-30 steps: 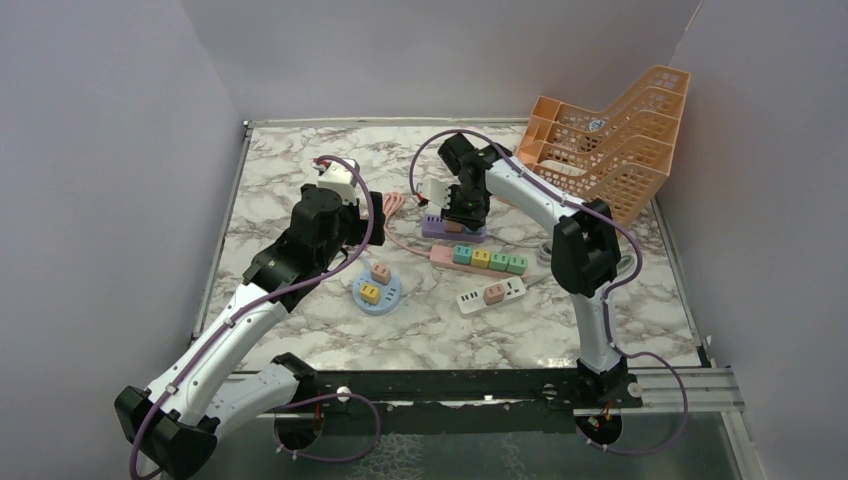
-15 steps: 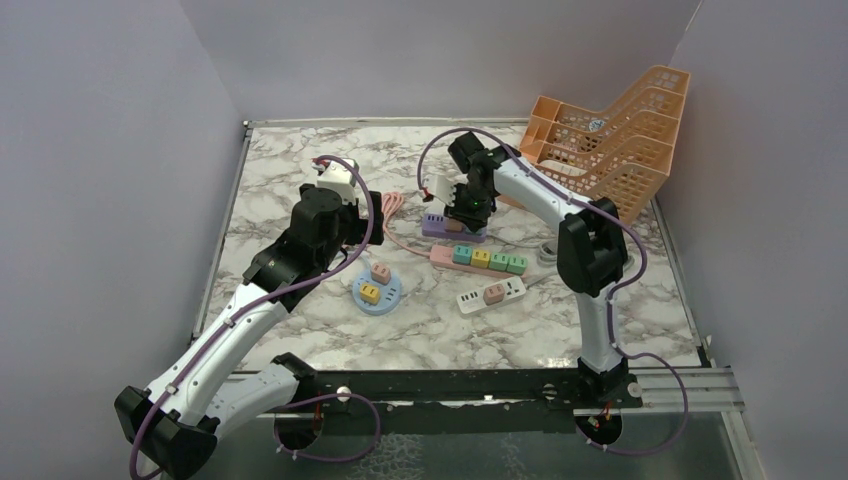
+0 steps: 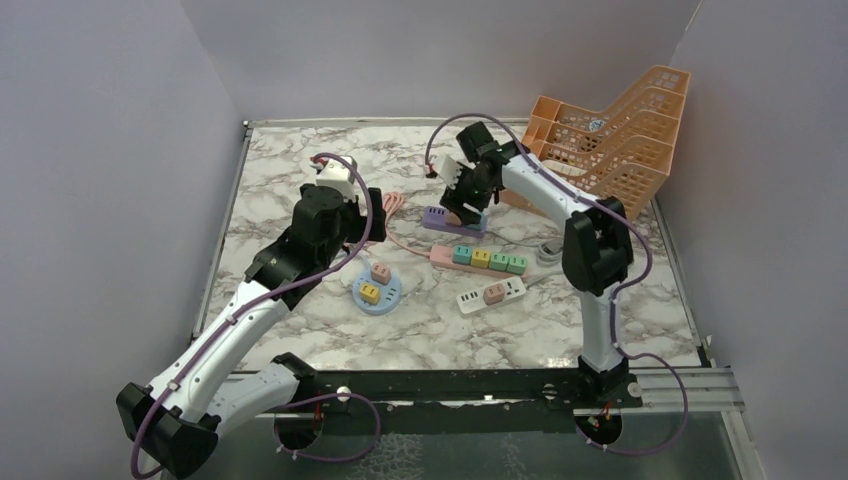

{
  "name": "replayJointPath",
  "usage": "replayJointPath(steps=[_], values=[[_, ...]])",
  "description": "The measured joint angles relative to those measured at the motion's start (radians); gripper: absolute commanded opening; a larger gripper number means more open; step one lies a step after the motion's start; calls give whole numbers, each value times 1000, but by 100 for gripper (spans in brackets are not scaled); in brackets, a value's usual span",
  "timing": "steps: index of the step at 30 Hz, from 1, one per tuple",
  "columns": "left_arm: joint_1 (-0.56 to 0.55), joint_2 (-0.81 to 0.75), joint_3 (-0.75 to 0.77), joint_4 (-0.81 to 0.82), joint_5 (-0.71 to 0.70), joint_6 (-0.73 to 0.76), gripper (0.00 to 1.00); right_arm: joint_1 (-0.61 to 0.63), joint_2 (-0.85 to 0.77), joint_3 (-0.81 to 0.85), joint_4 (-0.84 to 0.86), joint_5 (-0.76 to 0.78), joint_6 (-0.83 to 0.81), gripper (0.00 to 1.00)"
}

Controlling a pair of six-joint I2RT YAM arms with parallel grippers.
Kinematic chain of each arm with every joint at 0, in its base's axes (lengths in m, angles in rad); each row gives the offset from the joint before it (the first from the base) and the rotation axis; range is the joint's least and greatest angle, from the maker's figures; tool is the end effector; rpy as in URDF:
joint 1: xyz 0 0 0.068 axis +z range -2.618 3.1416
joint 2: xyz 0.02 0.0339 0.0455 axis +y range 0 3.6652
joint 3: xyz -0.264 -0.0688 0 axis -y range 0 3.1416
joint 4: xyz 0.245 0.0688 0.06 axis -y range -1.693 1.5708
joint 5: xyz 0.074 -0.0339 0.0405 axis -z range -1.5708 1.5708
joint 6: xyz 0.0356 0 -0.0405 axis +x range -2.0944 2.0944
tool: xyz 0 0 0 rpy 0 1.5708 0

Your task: Insert the plug

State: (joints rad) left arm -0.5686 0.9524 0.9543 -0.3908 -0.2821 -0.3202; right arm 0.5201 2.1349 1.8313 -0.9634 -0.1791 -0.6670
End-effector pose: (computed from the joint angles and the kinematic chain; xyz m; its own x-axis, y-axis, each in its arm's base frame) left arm 0.1839 -0.1058 0.3481 -0.3977 -0.1046 -0.9115 0.1843 0.9641 -0.1911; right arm 0.3834 0.2269 0.2166 -0.3194 -0.8844 -0.3402 -0.9328 0.3567 -0.0515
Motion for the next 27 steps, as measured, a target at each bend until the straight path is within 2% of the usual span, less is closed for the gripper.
replayJointPath(steps=[3,9,15,21,27], values=[[0,-1,7,-1,0,-27,99,-13,-105,-60,90,-10,45,71],[0,-44,16,-21,2,-55,99,-25,-452,-198,259,27,198,66],[0,-138,16,-56,3,-73,99,-25,-861,-559,456,64,494,66],[0,-204,39,-117,3,-67,99,-24,-1206,-802,408,161,850,66],[0,-325,43,-166,6,-43,99,-24,-1465,-831,230,357,1054,67]])
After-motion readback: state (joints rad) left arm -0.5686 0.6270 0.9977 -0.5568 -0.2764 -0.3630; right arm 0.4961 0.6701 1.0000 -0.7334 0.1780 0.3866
